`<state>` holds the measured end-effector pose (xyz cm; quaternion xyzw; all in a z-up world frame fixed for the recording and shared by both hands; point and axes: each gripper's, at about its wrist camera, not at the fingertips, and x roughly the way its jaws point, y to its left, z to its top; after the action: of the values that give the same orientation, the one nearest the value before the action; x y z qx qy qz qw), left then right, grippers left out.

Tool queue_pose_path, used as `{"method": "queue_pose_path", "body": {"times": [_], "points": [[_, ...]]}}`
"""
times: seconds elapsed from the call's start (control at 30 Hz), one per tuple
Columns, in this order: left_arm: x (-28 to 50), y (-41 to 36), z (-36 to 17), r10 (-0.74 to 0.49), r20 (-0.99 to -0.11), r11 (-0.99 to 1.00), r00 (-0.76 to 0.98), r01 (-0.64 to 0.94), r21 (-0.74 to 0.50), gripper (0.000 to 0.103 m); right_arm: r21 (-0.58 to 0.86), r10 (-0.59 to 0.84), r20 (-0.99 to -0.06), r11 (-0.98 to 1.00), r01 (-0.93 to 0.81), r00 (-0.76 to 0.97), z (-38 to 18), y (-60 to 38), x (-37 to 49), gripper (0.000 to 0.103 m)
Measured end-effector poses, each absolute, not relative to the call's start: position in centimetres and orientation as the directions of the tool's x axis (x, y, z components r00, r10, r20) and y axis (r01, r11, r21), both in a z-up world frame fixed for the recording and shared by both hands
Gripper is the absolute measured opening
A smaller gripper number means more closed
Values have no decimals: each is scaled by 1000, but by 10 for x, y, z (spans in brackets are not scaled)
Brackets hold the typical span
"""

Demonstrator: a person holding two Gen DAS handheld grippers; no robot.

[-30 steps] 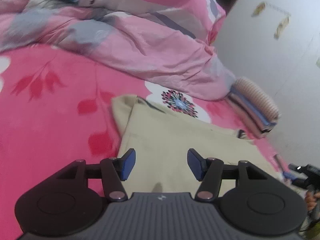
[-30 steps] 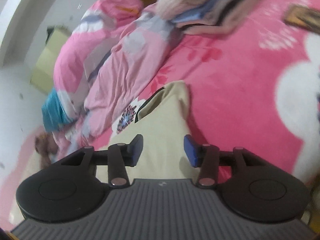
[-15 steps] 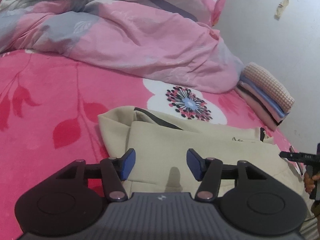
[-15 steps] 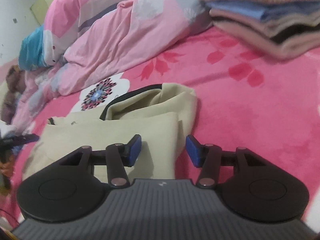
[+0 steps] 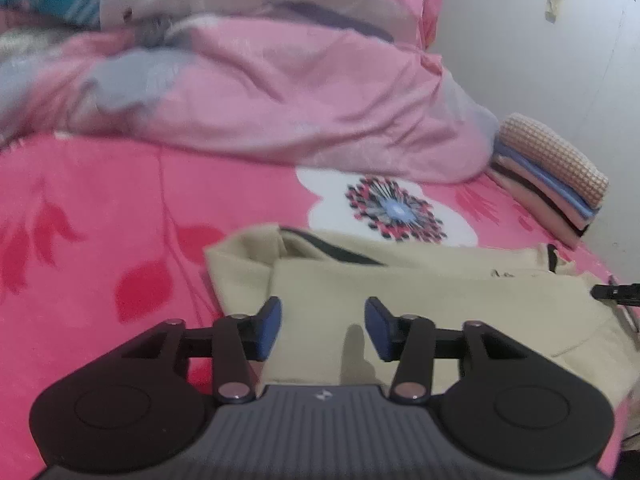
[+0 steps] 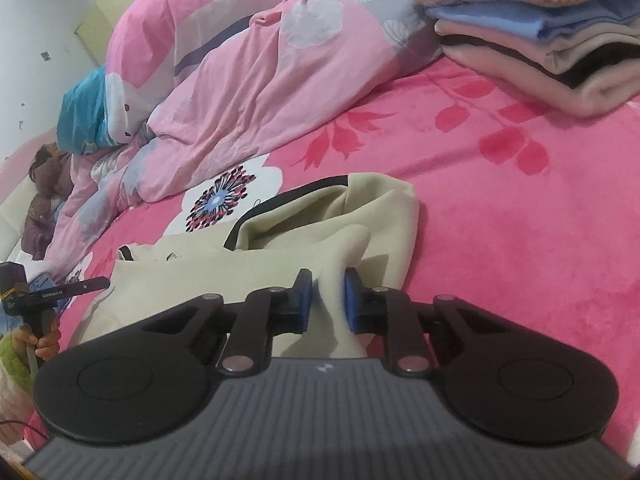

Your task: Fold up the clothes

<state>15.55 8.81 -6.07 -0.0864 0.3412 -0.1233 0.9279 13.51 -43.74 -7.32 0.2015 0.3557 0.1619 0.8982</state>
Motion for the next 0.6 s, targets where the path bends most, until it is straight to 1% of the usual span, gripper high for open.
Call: {"method": "queue_pose_path", "body": {"times": [0.03,0.07,0.13,0.23,0.3,0.37,0.5,0.53,0.57,0.6], "points": [[154,89,-59,-278,-602,958,749,166,-235,62,481,435,-571,865,-145,696,-73,-438,135,17],[152,90,-57,-267,-592,961,760,162,-225,64,487,436,-569,862,-142,697,-74,-438,135,18],[156,90,-60,-266,-602,961,753,162,-223,67,500,439,-567,856,-132,697,-76,-439,136,18],[164,89,-66,-274,-625,960,731,166,-227,66,526,444,-564,843,-112,696,-81,-443,139,19],[170,86,-71,-285,-635,957,718,172,-234,60,541,444,-562,836,-96,698,-84,-444,141,19],[172,81,-73,-294,-637,956,713,202,-215,53,555,445,-560,828,-83,698,-86,-446,142,19],[174,71,-78,-280,-646,959,710,233,-159,50,568,453,-557,819,-78,697,-90,-445,144,19],[174,71,-78,-275,-645,961,713,229,-157,44,570,454,-556,818,-79,696,-91,-445,144,19],[174,71,-77,-270,-642,962,717,222,-156,31,572,456,-555,817,-79,696,-91,-444,145,18],[173,71,-75,-257,-637,966,727,213,-147,24,559,449,-553,824,-87,702,-90,-442,143,15]]}}
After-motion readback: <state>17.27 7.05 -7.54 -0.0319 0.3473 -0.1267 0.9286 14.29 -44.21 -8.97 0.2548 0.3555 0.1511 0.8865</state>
